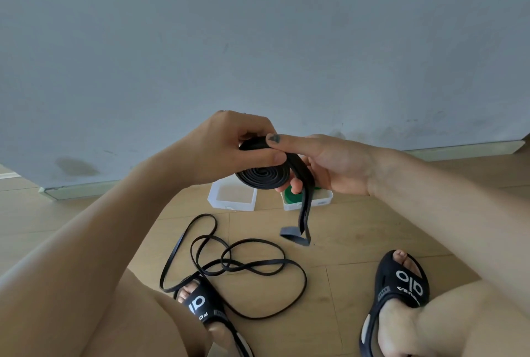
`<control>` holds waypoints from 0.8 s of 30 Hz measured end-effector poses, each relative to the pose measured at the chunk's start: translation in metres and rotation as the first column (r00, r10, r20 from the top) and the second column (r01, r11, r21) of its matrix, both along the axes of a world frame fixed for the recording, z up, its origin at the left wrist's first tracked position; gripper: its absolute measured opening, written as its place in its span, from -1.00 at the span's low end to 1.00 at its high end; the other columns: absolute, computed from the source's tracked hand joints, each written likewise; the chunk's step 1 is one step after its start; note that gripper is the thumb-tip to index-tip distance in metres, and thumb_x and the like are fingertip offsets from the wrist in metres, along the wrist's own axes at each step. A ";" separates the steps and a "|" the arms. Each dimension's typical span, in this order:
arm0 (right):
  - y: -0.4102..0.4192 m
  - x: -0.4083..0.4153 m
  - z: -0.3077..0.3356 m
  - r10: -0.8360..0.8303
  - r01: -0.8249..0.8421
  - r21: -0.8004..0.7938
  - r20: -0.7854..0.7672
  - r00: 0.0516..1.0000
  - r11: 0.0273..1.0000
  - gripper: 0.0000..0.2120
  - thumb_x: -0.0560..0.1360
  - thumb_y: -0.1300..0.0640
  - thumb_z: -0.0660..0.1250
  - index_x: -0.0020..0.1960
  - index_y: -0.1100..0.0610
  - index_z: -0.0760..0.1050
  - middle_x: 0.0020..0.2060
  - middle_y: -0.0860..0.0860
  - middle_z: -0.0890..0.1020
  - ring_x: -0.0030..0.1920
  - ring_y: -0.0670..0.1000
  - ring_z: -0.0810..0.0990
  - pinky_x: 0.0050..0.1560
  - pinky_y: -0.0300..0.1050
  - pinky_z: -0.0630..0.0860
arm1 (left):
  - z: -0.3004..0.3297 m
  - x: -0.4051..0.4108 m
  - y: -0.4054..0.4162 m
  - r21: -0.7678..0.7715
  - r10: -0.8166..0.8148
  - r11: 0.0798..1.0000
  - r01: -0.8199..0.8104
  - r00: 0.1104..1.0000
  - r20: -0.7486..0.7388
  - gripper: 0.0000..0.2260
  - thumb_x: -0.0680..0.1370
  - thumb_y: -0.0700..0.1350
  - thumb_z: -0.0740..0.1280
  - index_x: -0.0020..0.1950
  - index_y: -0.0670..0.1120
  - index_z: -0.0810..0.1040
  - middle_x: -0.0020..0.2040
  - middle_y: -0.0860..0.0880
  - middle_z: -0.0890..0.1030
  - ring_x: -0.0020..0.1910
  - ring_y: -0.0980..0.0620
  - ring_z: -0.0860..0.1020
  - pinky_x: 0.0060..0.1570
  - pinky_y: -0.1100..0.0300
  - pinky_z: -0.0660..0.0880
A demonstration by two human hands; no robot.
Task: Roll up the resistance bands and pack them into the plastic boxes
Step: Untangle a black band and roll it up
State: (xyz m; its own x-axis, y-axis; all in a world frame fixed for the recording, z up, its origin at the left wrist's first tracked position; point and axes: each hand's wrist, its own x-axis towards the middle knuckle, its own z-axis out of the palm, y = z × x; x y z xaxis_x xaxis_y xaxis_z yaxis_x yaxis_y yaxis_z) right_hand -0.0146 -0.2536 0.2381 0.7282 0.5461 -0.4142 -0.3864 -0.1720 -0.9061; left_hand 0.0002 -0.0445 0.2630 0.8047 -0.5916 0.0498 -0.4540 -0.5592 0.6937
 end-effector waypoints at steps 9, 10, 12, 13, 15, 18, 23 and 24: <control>-0.007 0.006 -0.002 0.099 -0.050 0.347 -0.126 0.987 0.937 -0.41 0.61 -0.13 0.31 0.53 0.16 0.37 0.19 0.27 0.63 -0.09 0.13 0.48 -0.16 -0.15 0.45 | 0.000 0.004 0.002 -0.201 0.063 0.978 -0.059 0.998 0.015 -0.86 0.56 0.02 0.39 0.01 -0.03 0.65 -0.21 0.13 0.64 -0.21 0.16 0.57 -0.20 0.36 0.46; -0.005 0.005 -0.003 0.060 -0.010 0.354 -0.131 0.990 0.935 -0.45 0.58 -0.11 0.35 0.47 0.15 0.43 0.14 0.21 0.65 -0.01 0.19 0.45 -0.22 -0.17 0.44 | 0.002 0.005 0.003 -0.201 0.065 0.978 -0.062 0.998 0.007 -0.85 0.56 0.03 0.40 0.01 -0.02 0.65 -0.21 0.12 0.64 -0.20 0.15 0.58 -0.19 0.34 0.47; 0.001 0.001 -0.004 -0.010 0.050 0.290 -0.138 0.990 0.956 -0.55 0.52 -0.10 0.41 0.31 0.13 0.55 -0.01 0.15 0.67 -0.12 0.11 0.53 -0.25 -0.19 0.41 | 0.003 0.005 0.006 -0.131 0.038 0.991 -0.041 0.999 -0.028 -0.78 0.50 0.10 0.43 0.02 -0.01 0.65 -0.16 0.08 0.67 -0.16 0.11 0.62 -0.14 0.24 0.55; 0.003 -0.002 -0.004 -0.024 0.051 0.222 -0.126 0.992 0.974 -0.58 0.50 -0.12 0.42 0.24 0.13 0.59 -0.08 0.14 0.67 -0.24 0.01 0.56 -0.24 -0.19 0.40 | 0.003 0.003 0.006 -0.044 0.008 0.999 -0.009 1.000 -0.021 -0.75 0.46 0.14 0.43 0.02 0.01 0.65 -0.16 0.07 0.68 -0.15 0.08 0.64 -0.12 0.16 0.58; 0.007 -0.007 -0.006 0.016 -0.013 0.065 -0.049 0.999 0.998 -0.55 0.46 -0.21 0.38 0.13 0.13 0.64 -0.16 0.10 0.66 -0.31 -0.04 0.54 -0.22 -0.18 0.42 | -0.001 -0.002 0.001 0.156 -0.076 0.986 0.065 0.995 0.066 -0.73 0.45 0.18 0.40 -0.01 0.02 0.65 -0.21 0.05 0.66 -0.18 0.06 0.62 -0.14 0.08 0.56; 0.004 -0.006 -0.005 0.084 -0.084 -0.025 -0.020 0.996 0.996 -0.47 0.47 -0.32 0.31 0.16 0.09 0.63 -0.08 0.14 0.69 -0.28 -0.01 0.51 -0.15 -0.15 0.48 | -0.003 -0.004 -0.003 0.112 -0.097 0.990 0.088 0.992 0.075 -0.80 0.50 0.08 0.41 -0.07 -0.05 0.63 -0.29 0.02 0.60 -0.27 0.04 0.56 -0.25 0.11 0.50; -0.007 0.002 -0.003 0.141 -0.100 0.267 -0.136 0.981 0.958 -0.54 0.60 -0.16 0.29 0.38 0.09 0.49 0.06 0.21 0.68 -0.34 -0.04 0.49 -0.08 -0.09 0.43 | 0.003 -0.003 0.007 -0.153 -0.052 0.987 0.041 0.996 -0.068 -0.87 0.55 -0.05 0.41 0.03 -0.08 0.65 -0.19 0.02 0.65 -0.20 0.10 0.58 -0.21 0.30 0.47; -0.006 0.003 -0.003 0.125 -0.085 0.271 -0.134 0.983 0.959 -0.55 0.58 -0.15 0.32 0.35 0.09 0.52 0.03 0.17 0.69 -0.37 -0.05 0.49 -0.08 -0.09 0.41 | 0.004 -0.003 0.008 -0.169 -0.045 0.985 0.032 0.996 -0.074 -0.86 0.55 -0.05 0.42 0.04 -0.08 0.65 -0.17 0.01 0.66 -0.18 0.09 0.60 -0.19 0.30 0.49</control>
State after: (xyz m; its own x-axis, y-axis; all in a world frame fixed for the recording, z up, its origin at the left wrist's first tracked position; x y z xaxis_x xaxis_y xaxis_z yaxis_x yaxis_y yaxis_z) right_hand -0.0119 -0.2598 0.2350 0.6021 0.7202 -0.3446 -0.5128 0.0181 -0.8583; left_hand -0.0025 -0.0364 0.2668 0.7868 -0.6108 0.0891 -0.4141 -0.4154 0.8099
